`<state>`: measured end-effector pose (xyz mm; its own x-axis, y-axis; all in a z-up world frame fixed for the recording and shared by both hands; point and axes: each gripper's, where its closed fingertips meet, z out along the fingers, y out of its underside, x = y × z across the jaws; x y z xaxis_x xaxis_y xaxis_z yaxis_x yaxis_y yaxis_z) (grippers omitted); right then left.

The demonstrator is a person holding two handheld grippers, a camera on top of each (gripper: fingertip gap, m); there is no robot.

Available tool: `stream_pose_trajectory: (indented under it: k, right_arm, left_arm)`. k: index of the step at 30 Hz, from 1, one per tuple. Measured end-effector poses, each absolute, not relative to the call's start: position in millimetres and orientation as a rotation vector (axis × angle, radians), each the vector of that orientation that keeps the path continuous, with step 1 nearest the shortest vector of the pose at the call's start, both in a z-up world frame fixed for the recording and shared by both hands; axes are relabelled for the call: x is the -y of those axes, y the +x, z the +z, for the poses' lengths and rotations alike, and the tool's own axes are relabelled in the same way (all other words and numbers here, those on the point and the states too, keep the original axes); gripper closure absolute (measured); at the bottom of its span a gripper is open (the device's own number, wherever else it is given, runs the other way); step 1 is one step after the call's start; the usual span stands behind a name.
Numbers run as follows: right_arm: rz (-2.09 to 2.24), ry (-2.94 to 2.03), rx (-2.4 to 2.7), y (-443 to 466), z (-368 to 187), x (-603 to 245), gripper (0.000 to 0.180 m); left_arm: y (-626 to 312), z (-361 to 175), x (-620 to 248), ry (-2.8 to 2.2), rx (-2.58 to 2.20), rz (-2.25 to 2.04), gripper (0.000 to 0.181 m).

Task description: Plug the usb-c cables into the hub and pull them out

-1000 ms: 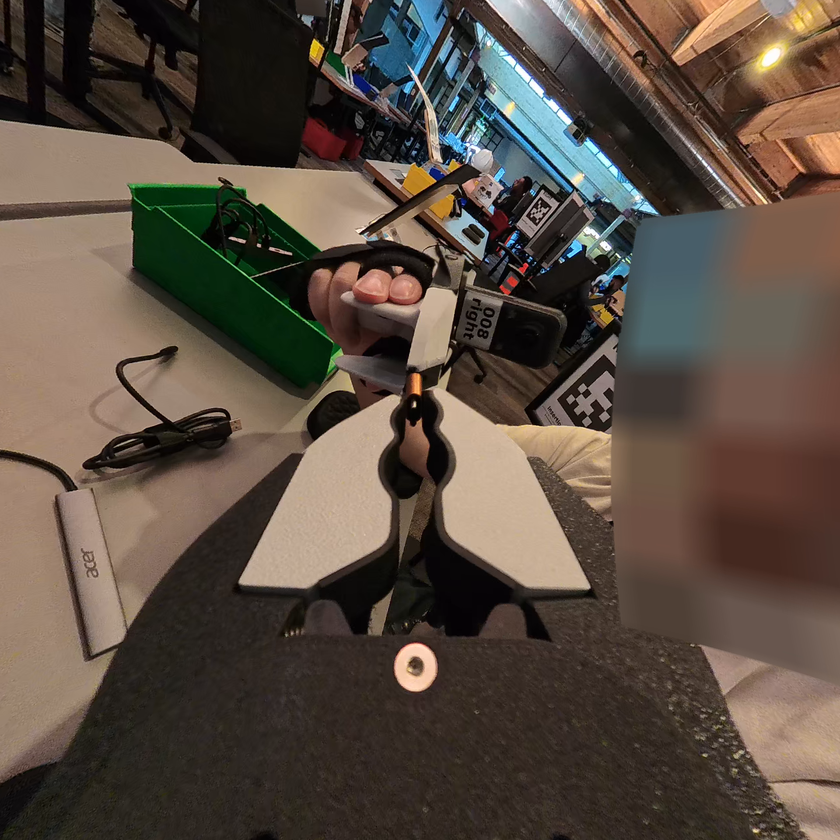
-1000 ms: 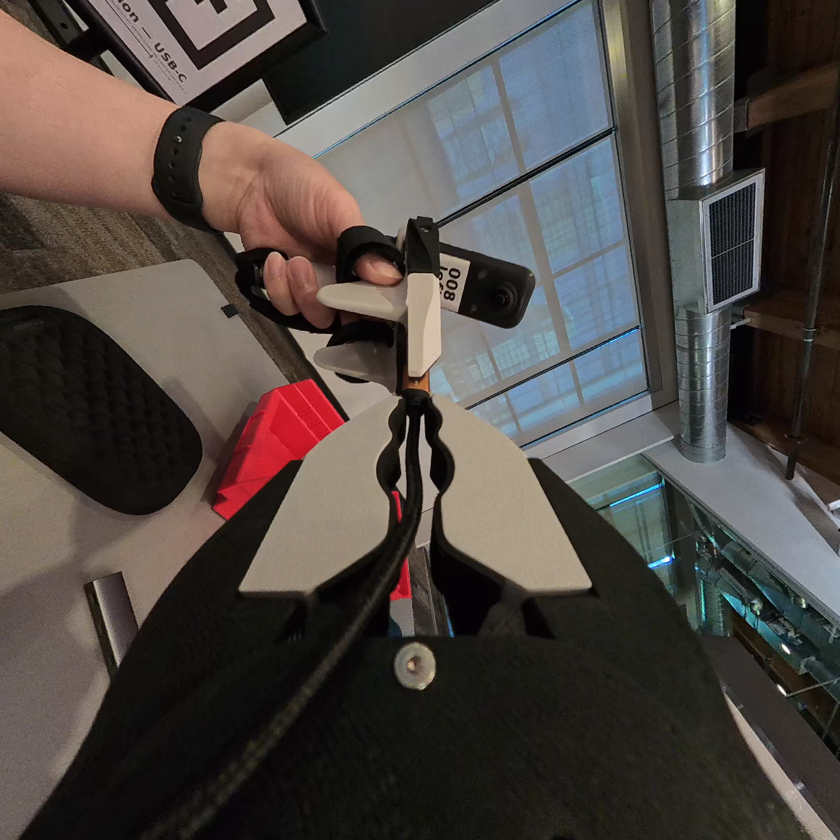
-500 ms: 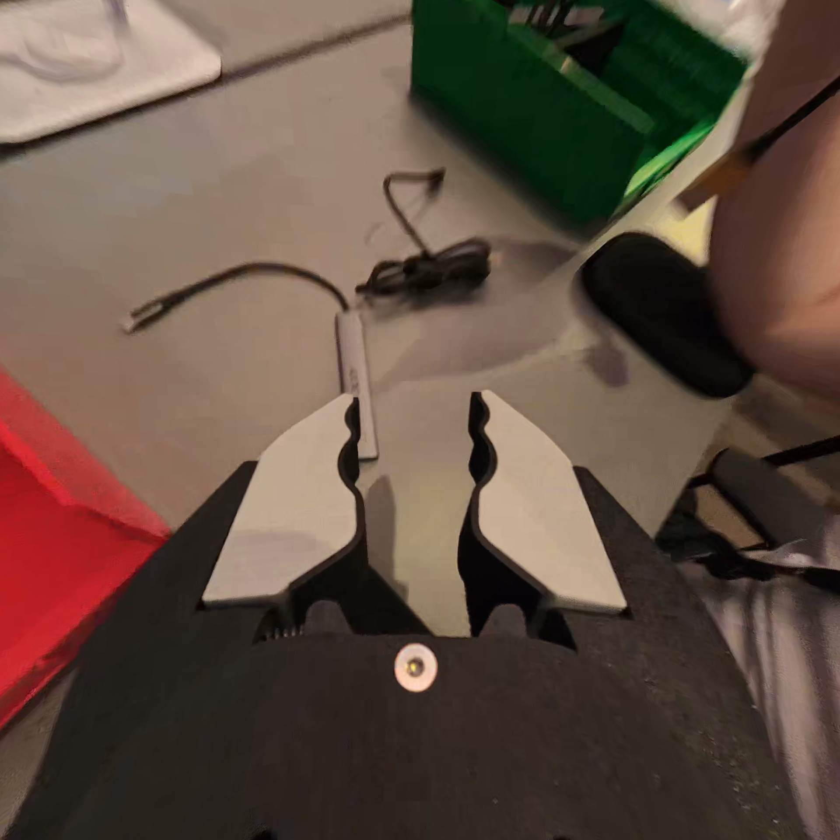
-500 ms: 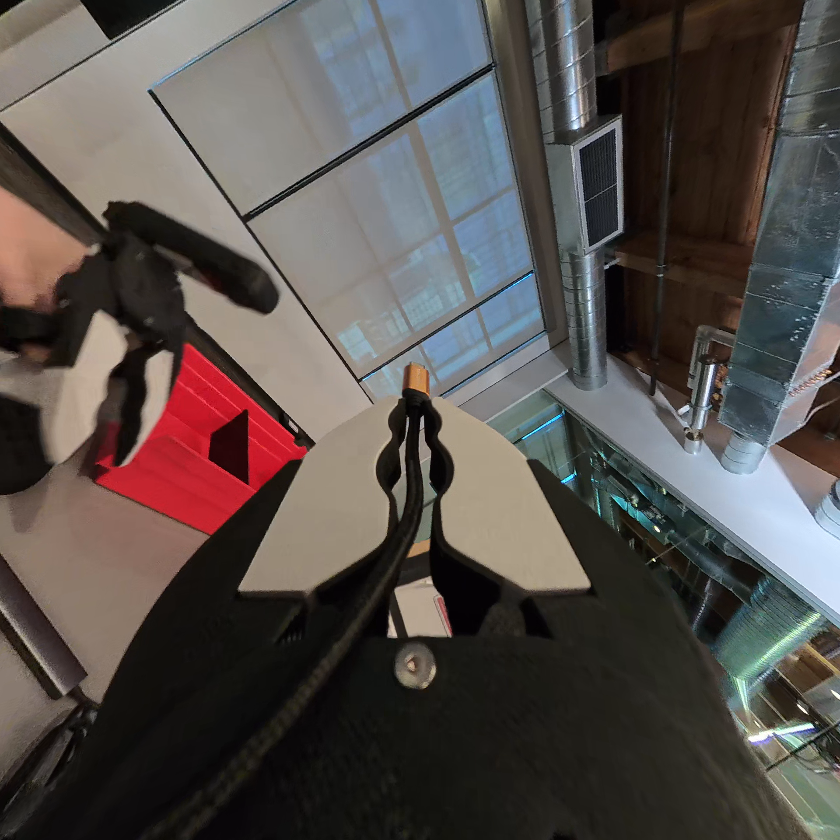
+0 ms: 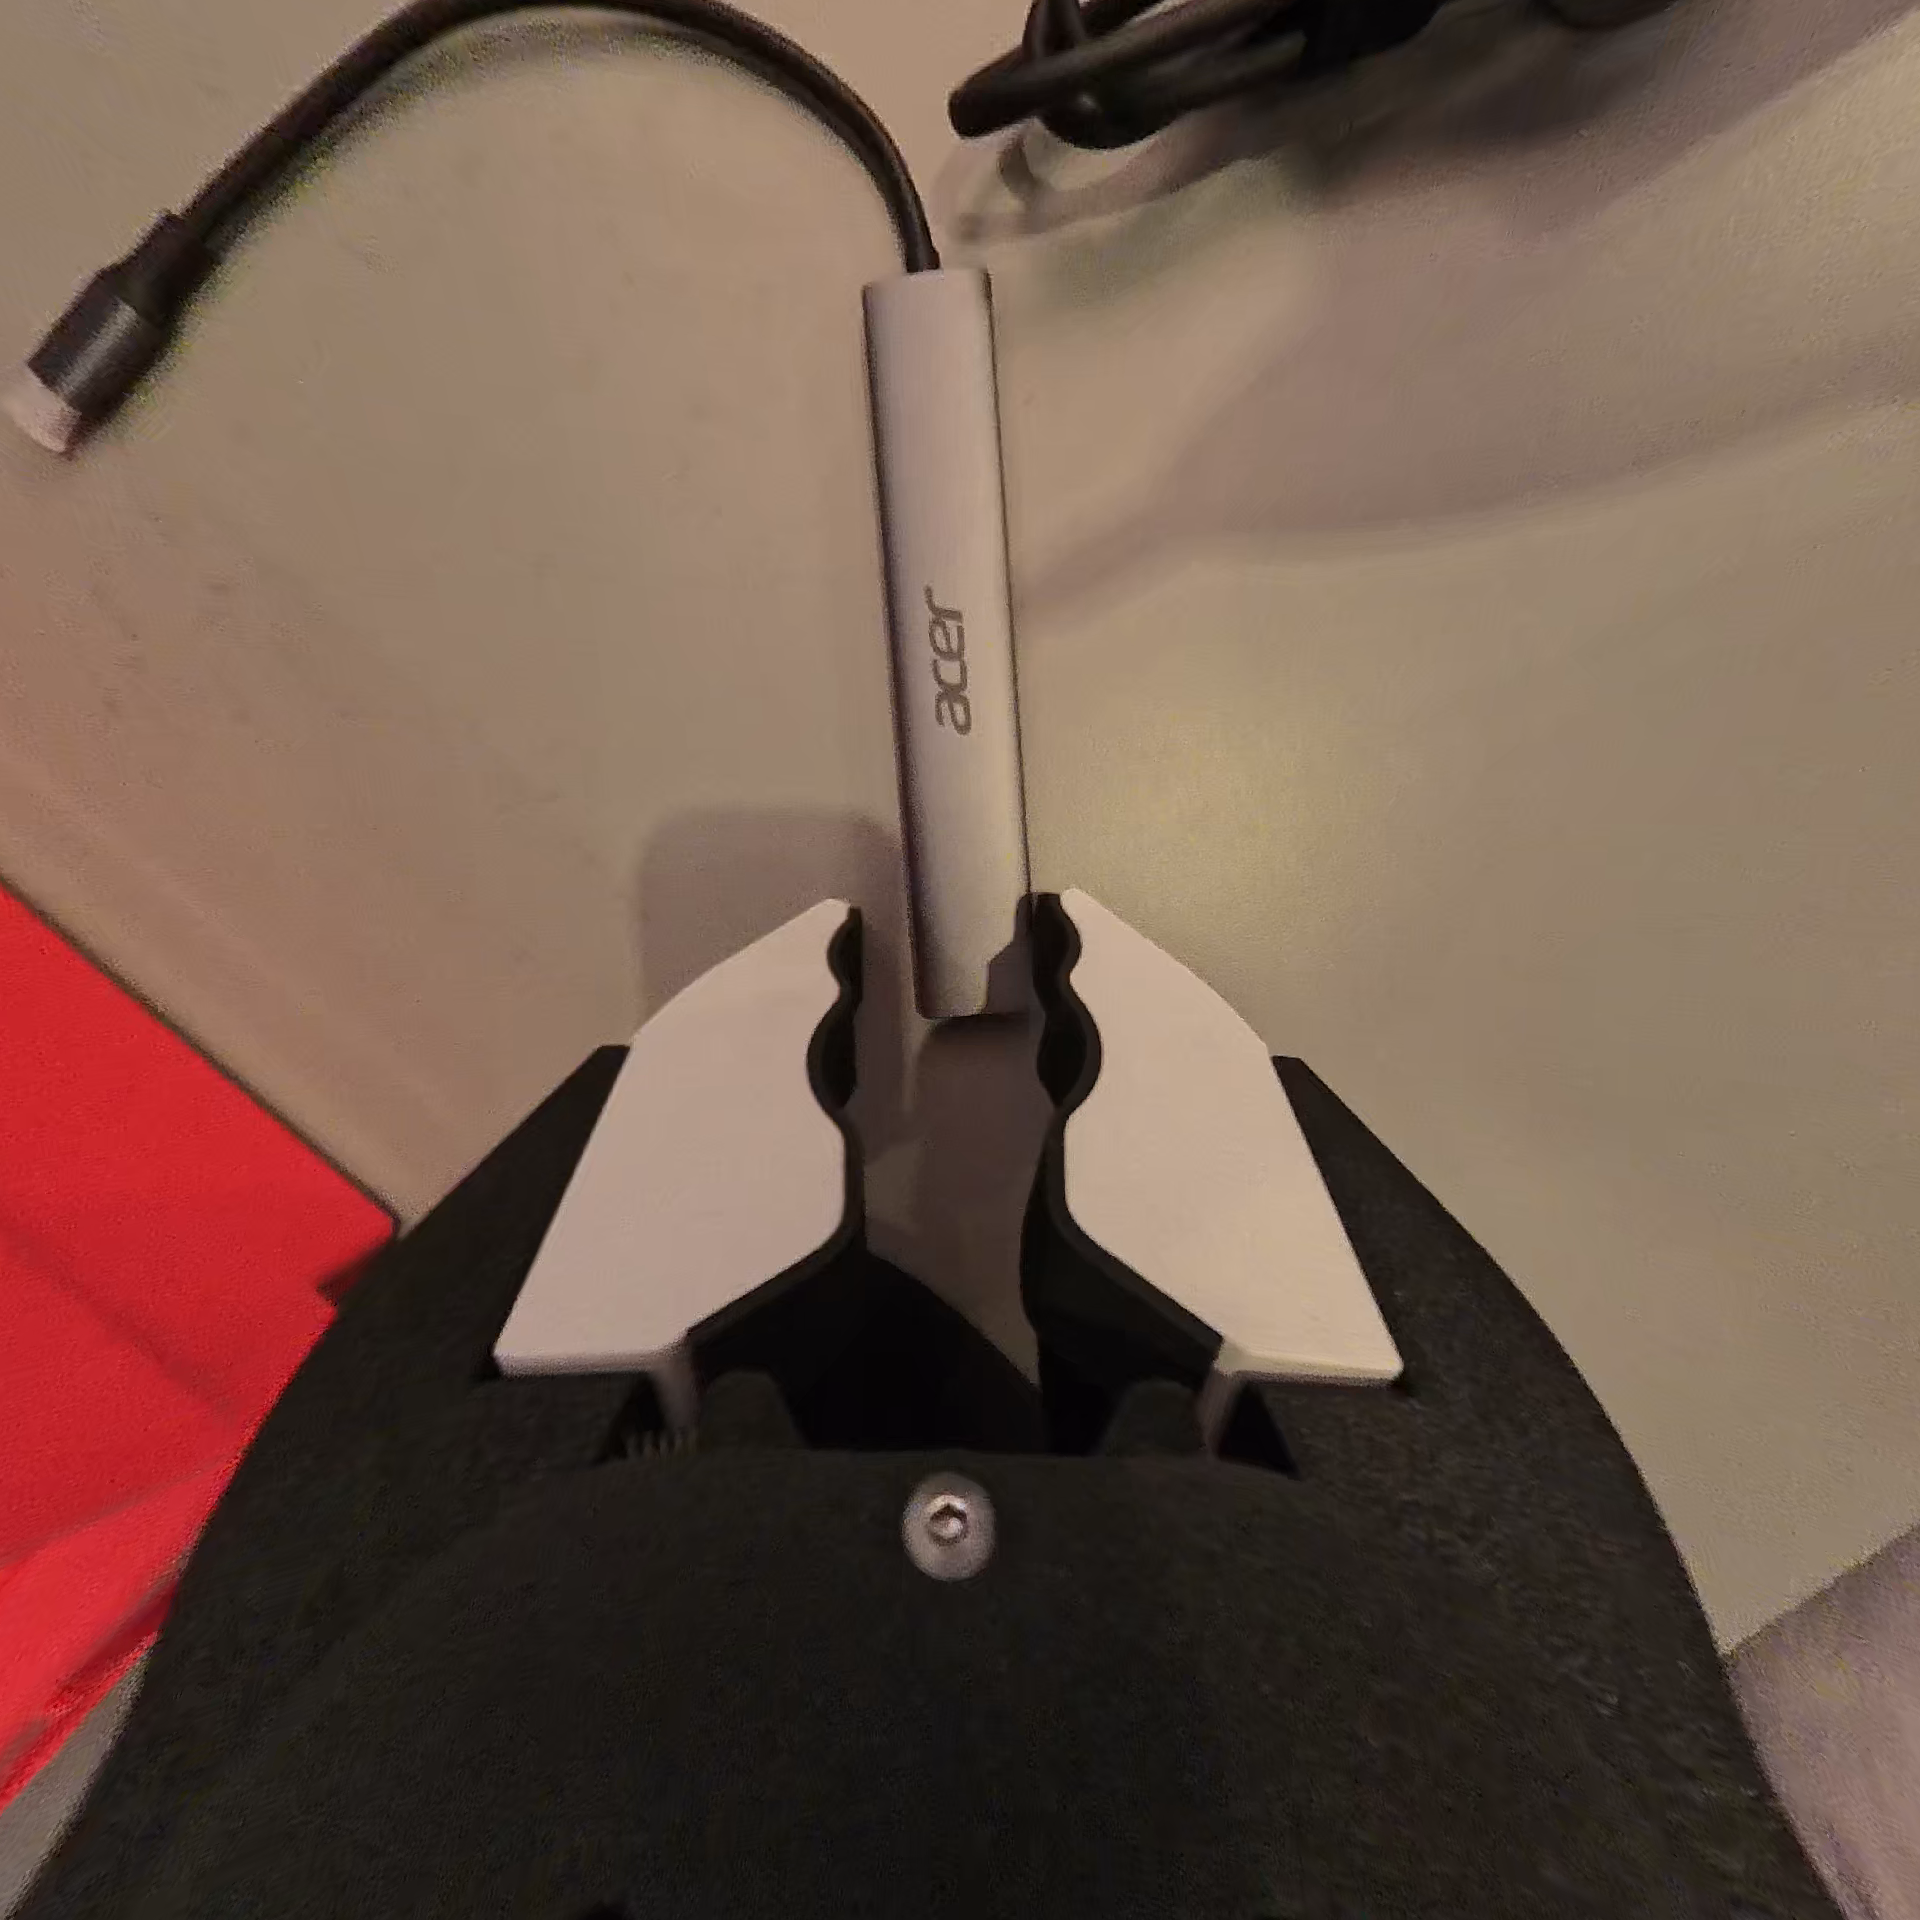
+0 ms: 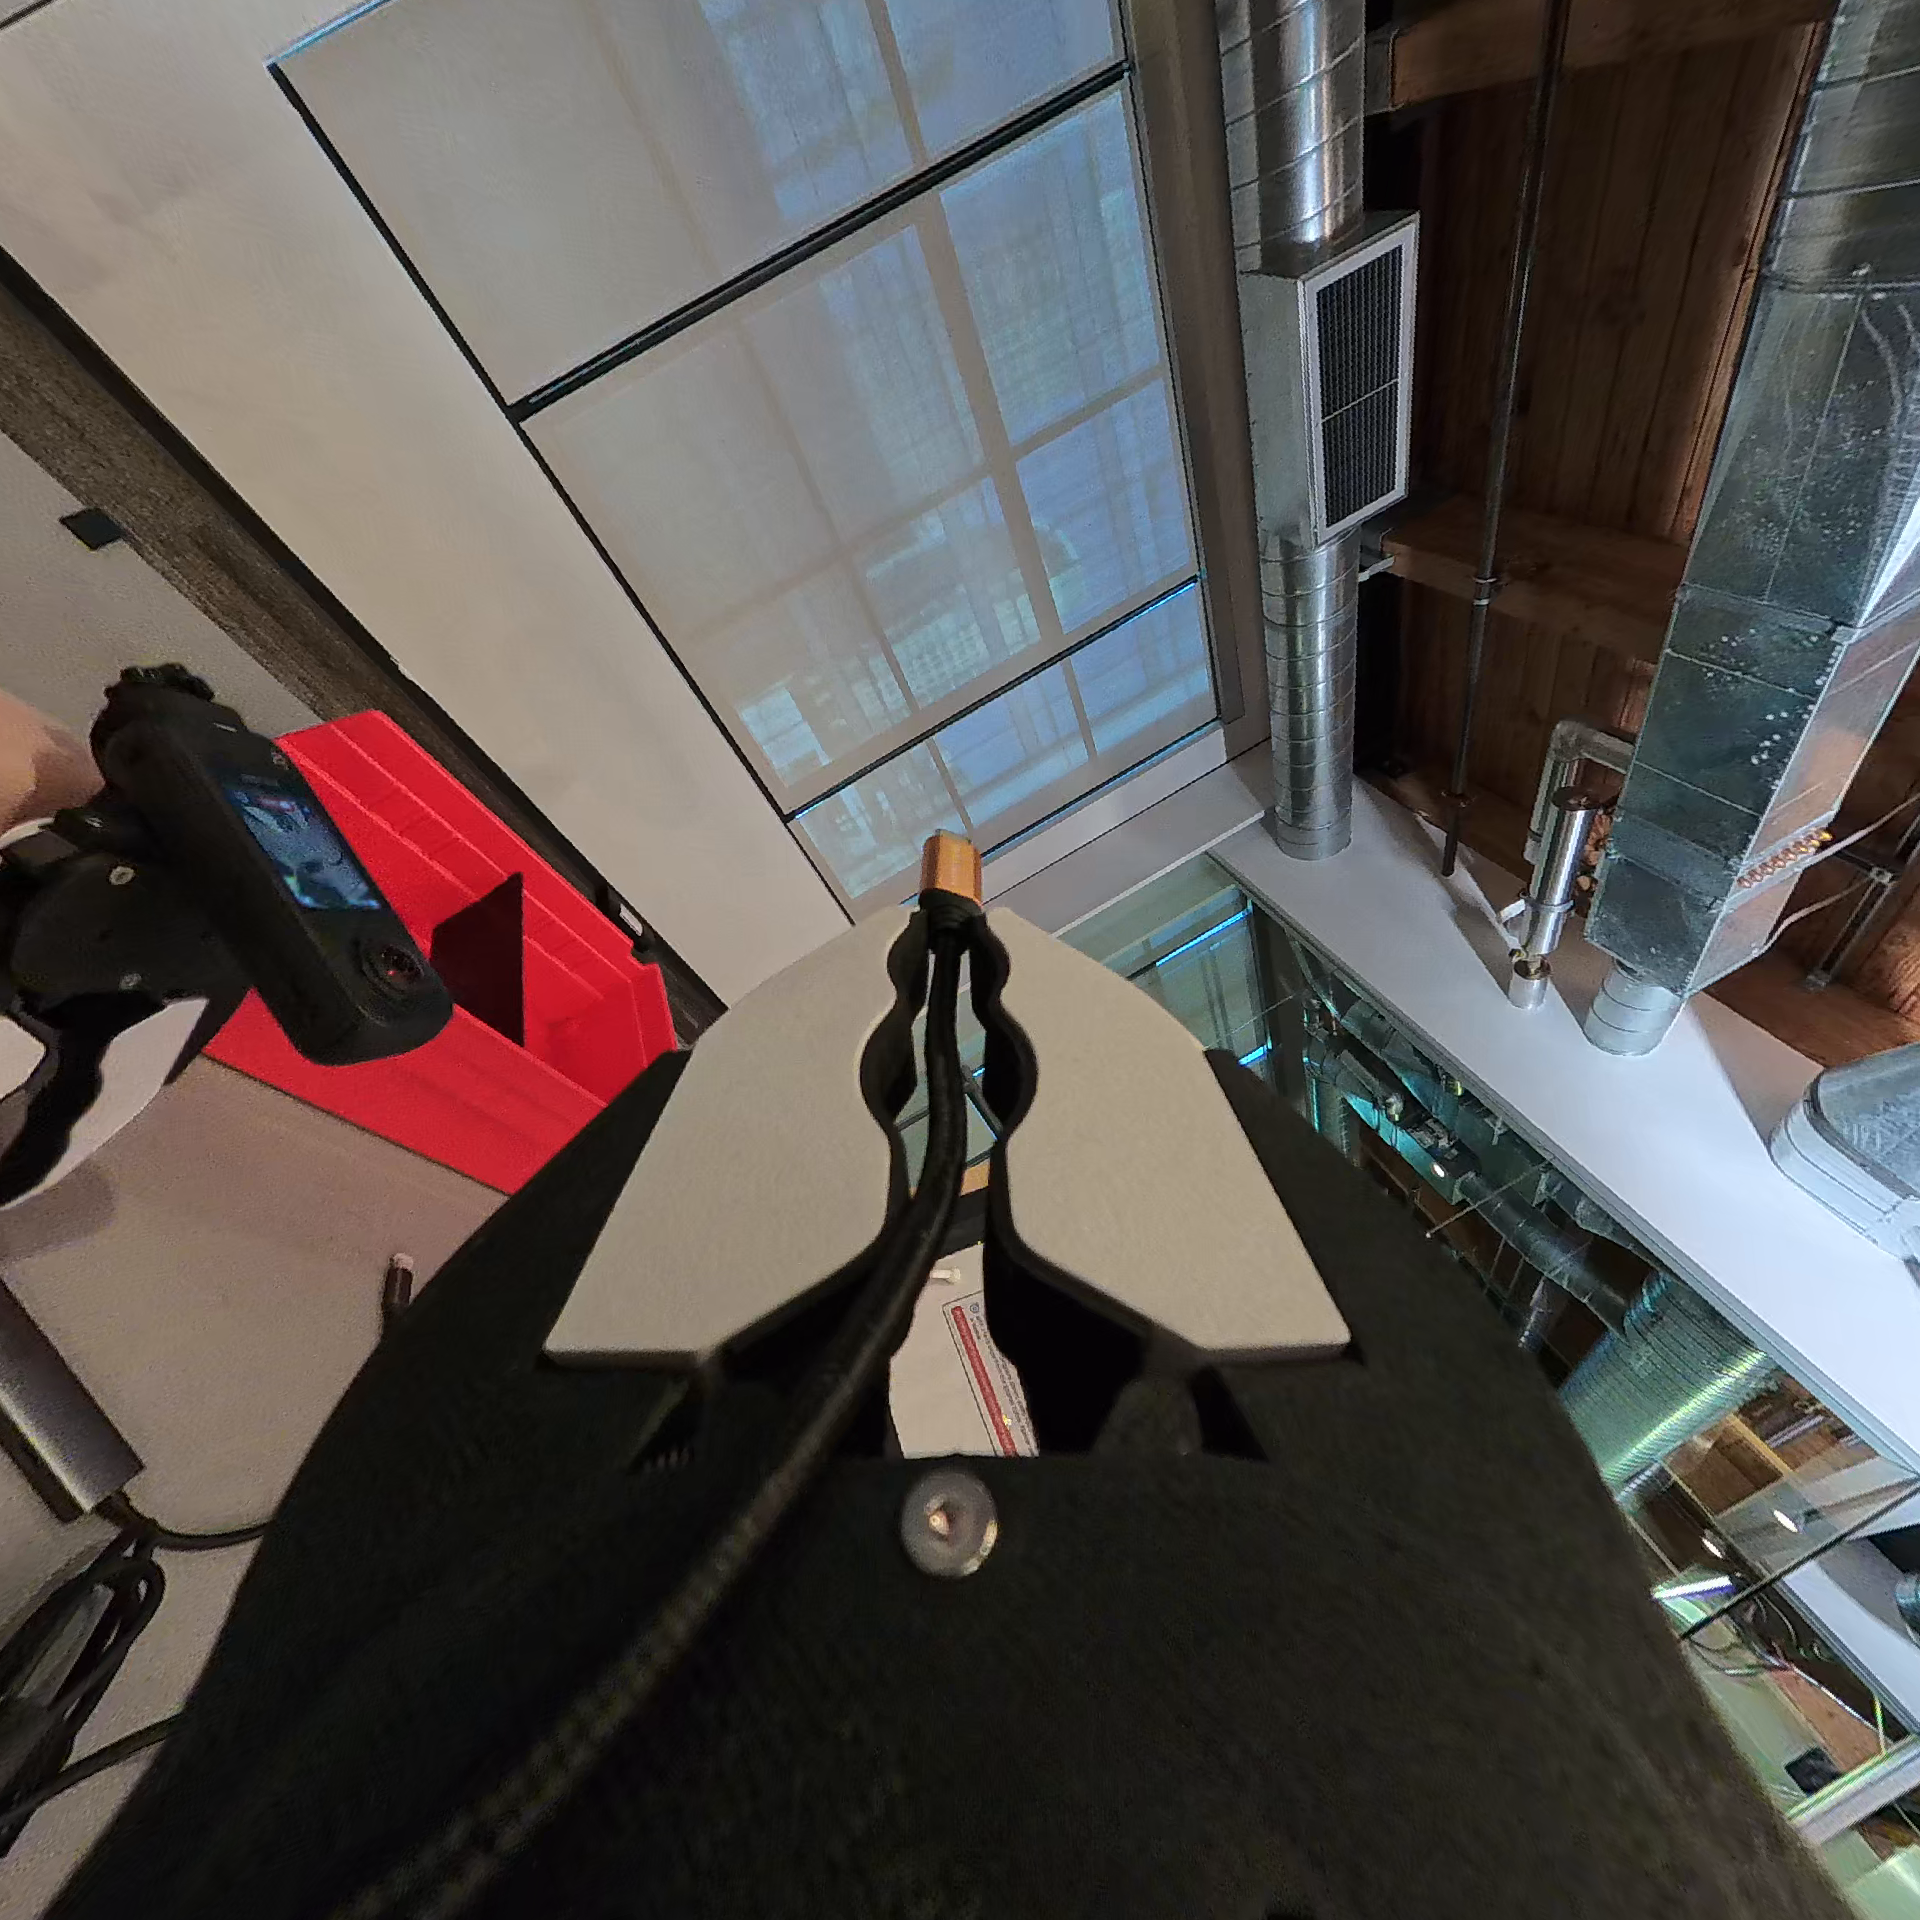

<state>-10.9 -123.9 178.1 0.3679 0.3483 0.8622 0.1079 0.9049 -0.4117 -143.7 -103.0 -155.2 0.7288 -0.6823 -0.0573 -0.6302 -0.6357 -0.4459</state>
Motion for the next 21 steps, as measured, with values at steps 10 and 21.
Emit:
stream_pose_trajectory:
  k: [10,21]
  right_arm:
    - [0.151,-0.454,1.202,-10,177,121,0.172]
    - [0.143,-0.454,1.208,-9,177,121,0.172]
  left_arm:
    - [-143,-159,104,-2.653,-1.092,-0.109,0.159]
    - [-130,-160,101,-2.629,-1.197,-0.116,0.159]
